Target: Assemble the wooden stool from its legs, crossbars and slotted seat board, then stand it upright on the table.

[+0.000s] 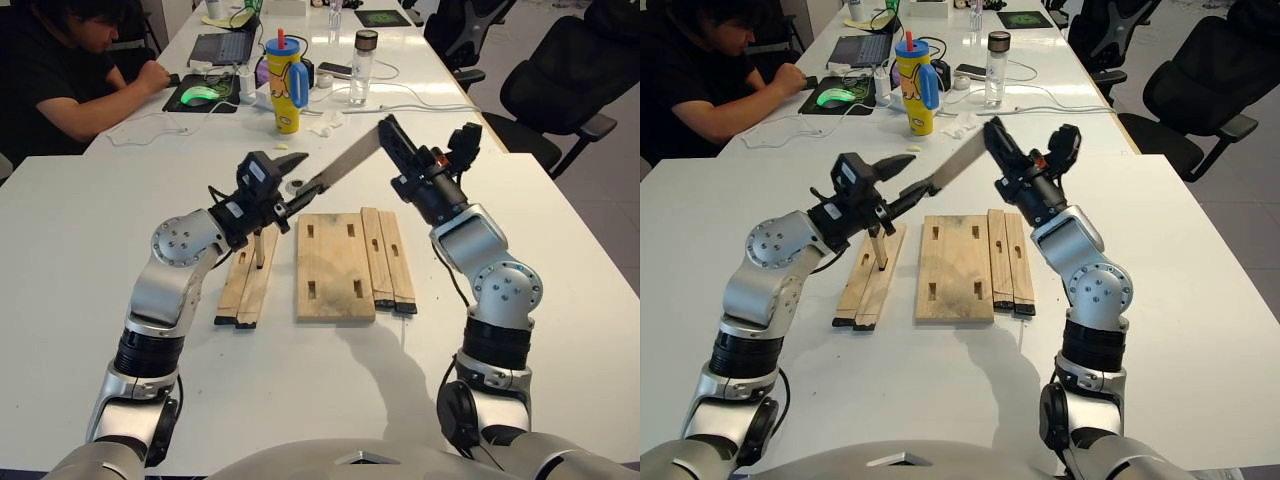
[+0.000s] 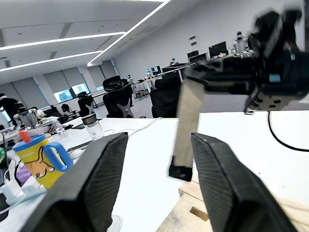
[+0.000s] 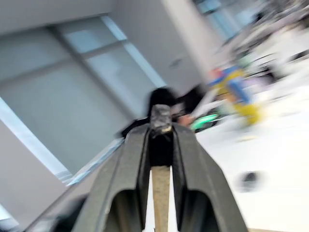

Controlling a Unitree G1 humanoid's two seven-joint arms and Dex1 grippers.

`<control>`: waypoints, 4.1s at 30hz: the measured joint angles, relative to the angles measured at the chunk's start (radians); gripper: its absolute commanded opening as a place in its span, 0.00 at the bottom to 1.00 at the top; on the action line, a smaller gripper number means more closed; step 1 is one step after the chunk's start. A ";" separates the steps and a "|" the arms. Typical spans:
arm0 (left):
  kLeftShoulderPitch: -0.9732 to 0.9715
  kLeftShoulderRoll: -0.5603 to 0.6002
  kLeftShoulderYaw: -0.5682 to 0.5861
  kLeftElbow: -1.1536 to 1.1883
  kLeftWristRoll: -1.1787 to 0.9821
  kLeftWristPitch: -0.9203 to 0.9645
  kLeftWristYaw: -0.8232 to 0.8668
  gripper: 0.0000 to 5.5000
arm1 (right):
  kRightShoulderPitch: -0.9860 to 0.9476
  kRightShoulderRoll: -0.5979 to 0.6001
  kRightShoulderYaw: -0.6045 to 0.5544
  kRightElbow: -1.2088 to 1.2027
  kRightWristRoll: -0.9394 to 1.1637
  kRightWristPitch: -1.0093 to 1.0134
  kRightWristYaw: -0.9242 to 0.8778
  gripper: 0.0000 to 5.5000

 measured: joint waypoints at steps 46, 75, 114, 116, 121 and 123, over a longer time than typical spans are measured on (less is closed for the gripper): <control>0.077 -0.085 0.025 -0.101 -0.074 0.058 0.159 0.57 | 0.361 0.031 0.211 -0.158 -0.669 -0.115 -0.144 0.08; 0.103 -0.113 0.009 -0.108 -0.056 0.068 0.199 0.57 | 0.351 -0.012 0.266 -0.063 -0.796 -0.218 -0.006 0.08; 0.116 -0.147 0.007 -0.082 -0.017 0.019 0.224 0.57 | -0.125 -0.086 0.178 0.053 -0.802 -0.234 0.082 0.24; 0.115 -0.148 0.007 -0.080 -0.017 0.018 0.224 0.57 | -0.089 -0.071 0.194 0.133 -0.818 -0.217 0.076 0.24; 0.110 -0.154 0.007 -0.076 -0.018 0.018 0.223 0.57 | 0.001 -0.038 0.221 0.233 -0.821 -0.240 0.076 0.24; 0.109 -0.155 0.002 -0.082 -0.018 0.021 0.222 0.57 | -0.003 -0.037 0.216 0.249 -0.821 -0.264 0.076 0.24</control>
